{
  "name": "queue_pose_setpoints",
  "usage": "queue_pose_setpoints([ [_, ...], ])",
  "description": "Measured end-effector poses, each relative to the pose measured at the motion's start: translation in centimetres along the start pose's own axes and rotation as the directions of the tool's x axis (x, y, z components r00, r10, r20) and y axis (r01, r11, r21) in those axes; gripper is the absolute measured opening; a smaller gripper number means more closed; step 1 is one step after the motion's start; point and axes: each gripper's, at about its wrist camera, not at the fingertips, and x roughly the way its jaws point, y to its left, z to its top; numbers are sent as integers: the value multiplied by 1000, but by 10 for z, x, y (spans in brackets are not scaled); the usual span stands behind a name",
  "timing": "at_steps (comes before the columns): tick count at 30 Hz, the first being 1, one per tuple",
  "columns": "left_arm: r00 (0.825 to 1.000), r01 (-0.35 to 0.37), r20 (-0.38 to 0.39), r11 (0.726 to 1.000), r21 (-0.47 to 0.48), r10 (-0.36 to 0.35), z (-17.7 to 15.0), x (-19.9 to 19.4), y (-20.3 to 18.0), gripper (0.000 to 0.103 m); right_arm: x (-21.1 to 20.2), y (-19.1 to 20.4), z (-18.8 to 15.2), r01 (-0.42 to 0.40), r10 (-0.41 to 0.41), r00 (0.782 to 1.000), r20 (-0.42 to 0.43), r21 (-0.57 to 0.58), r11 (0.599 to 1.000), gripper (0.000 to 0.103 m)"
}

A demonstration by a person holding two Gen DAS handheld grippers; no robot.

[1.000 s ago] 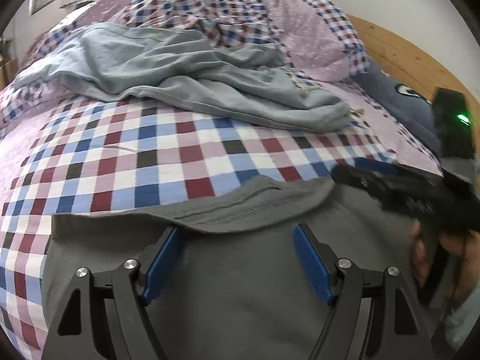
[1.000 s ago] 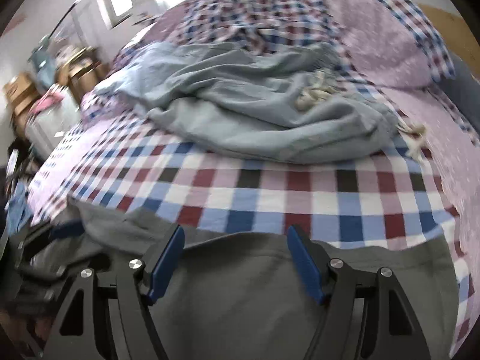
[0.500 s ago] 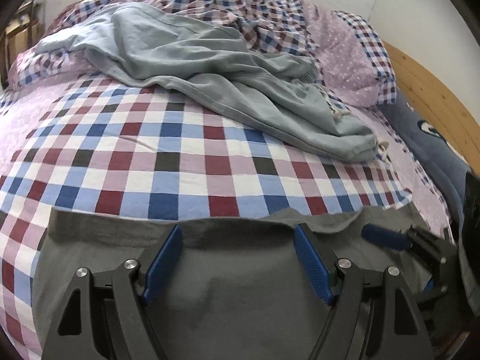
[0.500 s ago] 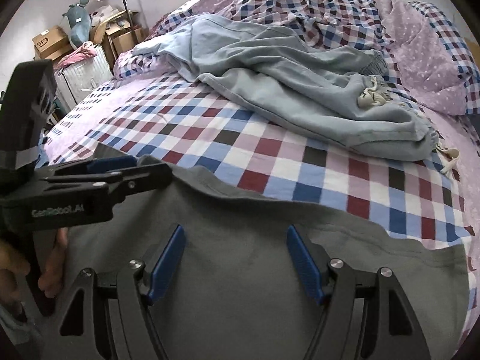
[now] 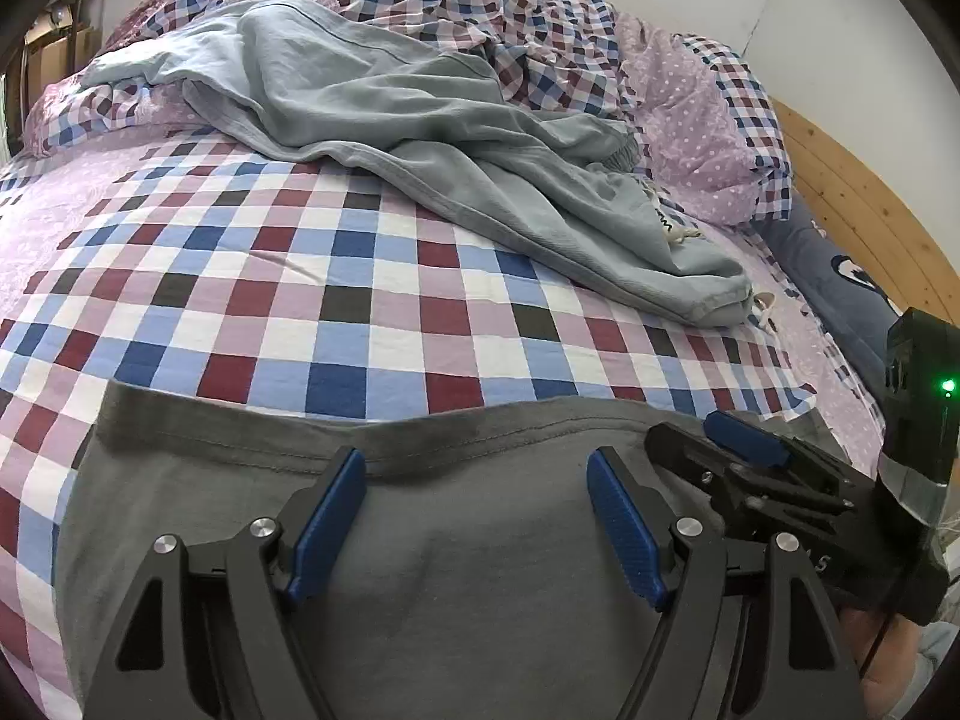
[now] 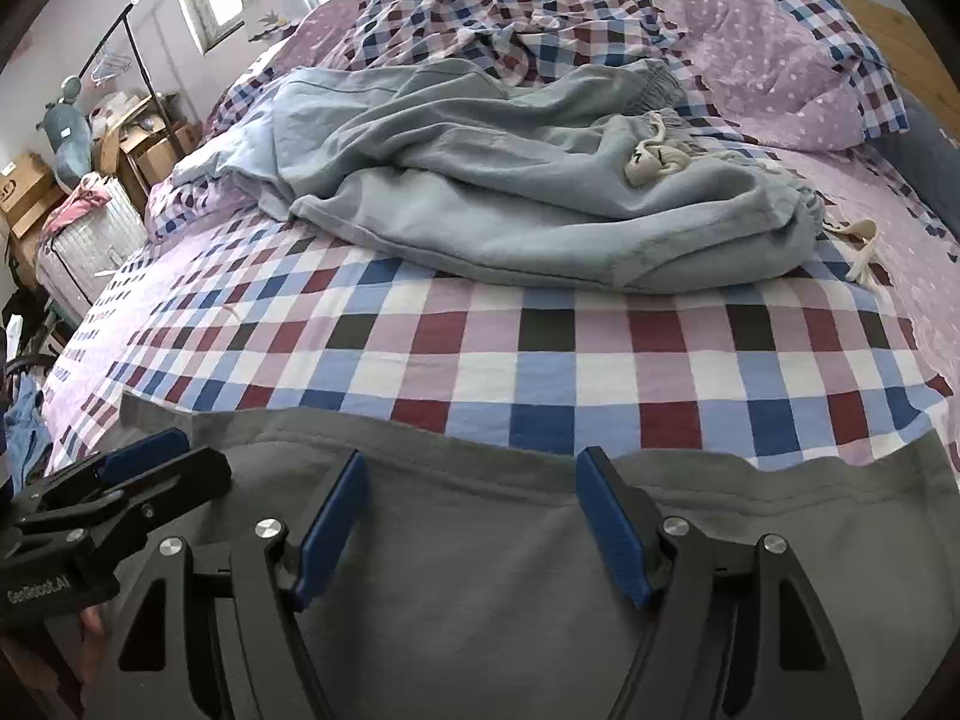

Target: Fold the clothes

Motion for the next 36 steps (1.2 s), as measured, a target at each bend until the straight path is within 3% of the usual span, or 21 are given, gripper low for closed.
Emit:
queue_pose_setpoints([
  [3, 1000, -24, 3, 1000, -19, 24, 2, -1, 7, 80, -3, -6, 0, 30, -31, 1000, -6, -13, 999, 76],
  [6, 1000, -20, 4, 999, -42, 20, 3, -1, 15, 80, -8, -22, -1, 113, -113, 994, -9, -12, 994, 76],
  [11, 999, -38, 2, 999, -31, 38, 3, 1, 14, 80, -19, -76, -2, 189, -187, 982, -33, 89, 978, 76],
  [14, 999, -46, 2, 999, -27, 46, 4, 1, 14, 80, -32, -104, -1, 173, -171, 985, -23, 141, 975, 76],
  [16, 999, -51, 4, 998, -34, 51, 6, 0, 15, 80, -44, -116, 0, 251, -251, 968, -15, 136, 958, 76],
  [19, 997, -69, 16, 996, -49, 70, 9, -5, 20, 80, -74, -147, 1, 281, -288, 957, 30, 156, 947, 76],
  [21, 996, -84, 38, 995, -61, 87, 13, -14, 28, 80, -102, -177, 0, 238, -261, 962, 76, 234, 943, 76],
  [23, 992, -97, 68, 992, -82, 103, 17, -25, 40, 80, -133, -214, -8, 121, -179, 973, 144, 341, 932, 76],
  [27, 985, -98, 123, 976, -192, 123, 20, -49, 81, 80, -162, -268, -27, -76, -37, 975, 218, 486, 871, 76],
  [31, 973, -90, 175, 949, -303, 148, 23, -73, 122, 80, -154, -274, -31, -109, 14, 981, 196, 485, 868, 76],
  [36, 965, -23, 222, 893, -450, 137, 17, -94, 169, 80, -139, -255, -16, -95, 29, 986, 162, 420, 902, 76],
])
